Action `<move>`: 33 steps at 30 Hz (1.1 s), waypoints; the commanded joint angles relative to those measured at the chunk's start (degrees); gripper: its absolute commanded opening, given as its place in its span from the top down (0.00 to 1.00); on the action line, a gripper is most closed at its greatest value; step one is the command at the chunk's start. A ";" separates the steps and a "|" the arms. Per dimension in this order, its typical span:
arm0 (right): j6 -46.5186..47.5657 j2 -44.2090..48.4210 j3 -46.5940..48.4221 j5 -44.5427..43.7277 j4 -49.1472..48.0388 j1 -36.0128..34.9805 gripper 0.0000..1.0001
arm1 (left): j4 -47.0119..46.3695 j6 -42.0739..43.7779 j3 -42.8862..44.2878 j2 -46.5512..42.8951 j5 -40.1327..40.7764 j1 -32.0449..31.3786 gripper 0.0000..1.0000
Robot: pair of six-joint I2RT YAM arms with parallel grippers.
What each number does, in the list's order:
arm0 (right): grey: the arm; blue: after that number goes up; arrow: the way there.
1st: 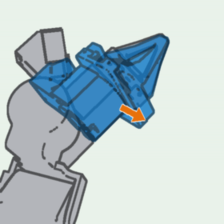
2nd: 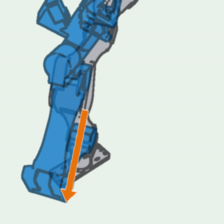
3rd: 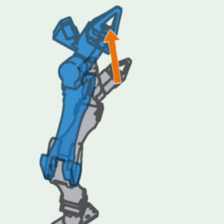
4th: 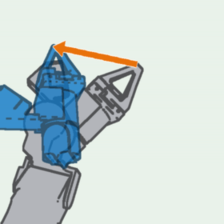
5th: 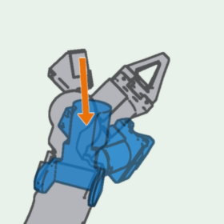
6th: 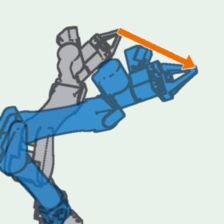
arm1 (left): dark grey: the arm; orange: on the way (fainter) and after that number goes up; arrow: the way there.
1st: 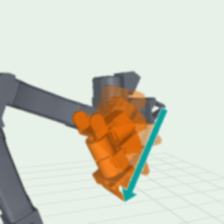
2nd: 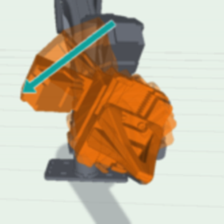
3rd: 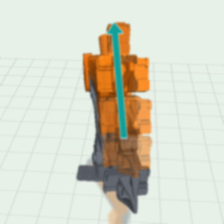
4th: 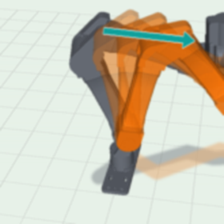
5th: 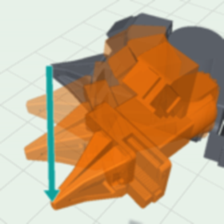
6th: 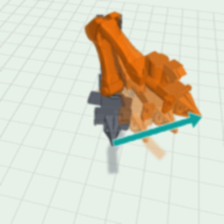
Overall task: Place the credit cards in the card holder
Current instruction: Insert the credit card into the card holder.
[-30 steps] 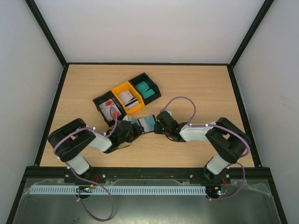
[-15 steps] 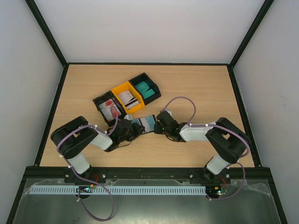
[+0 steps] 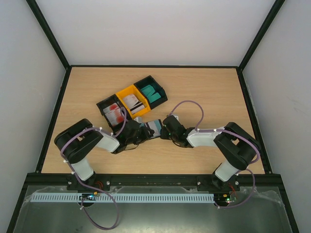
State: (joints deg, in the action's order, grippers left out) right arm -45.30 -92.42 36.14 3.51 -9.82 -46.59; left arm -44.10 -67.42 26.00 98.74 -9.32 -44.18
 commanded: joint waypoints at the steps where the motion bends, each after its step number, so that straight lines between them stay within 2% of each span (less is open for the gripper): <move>1: -0.75 -3.06 -2.42 2.11 5.28 -0.62 0.78 | 11.31 2.87 0.02 -2.01 1.59 -0.46 0.68; 3: -0.67 -3.16 -2.45 2.21 5.26 -0.61 0.78 | 13.76 3.14 0.28 -3.89 3.60 -0.95 0.57; 8: -0.81 -3.61 -2.27 2.20 5.46 -0.68 0.78 | 19.24 3.95 1.77 -7.04 6.80 -2.39 0.47; 17: -0.78 -2.88 -2.02 2.20 5.45 -0.62 0.79 | 27.76 4.00 4.98 -10.83 8.12 -3.39 0.39; 27: -0.98 -2.21 -1.34 3.76 4.99 -0.62 0.78 | 40.58 5.30 8.62 -15.08 13.66 -4.42 0.21; 33: -0.42 -2.29 -1.07 4.20 4.82 -0.65 0.78 | 45.32 8.35 11.37 -15.07 17.79 -5.14 0.20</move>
State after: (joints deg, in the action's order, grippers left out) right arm -45.52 -92.75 36.14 5.45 -11.00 -46.59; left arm -5.17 -61.93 35.00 84.62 4.14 -48.97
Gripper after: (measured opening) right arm 0.219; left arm 0.801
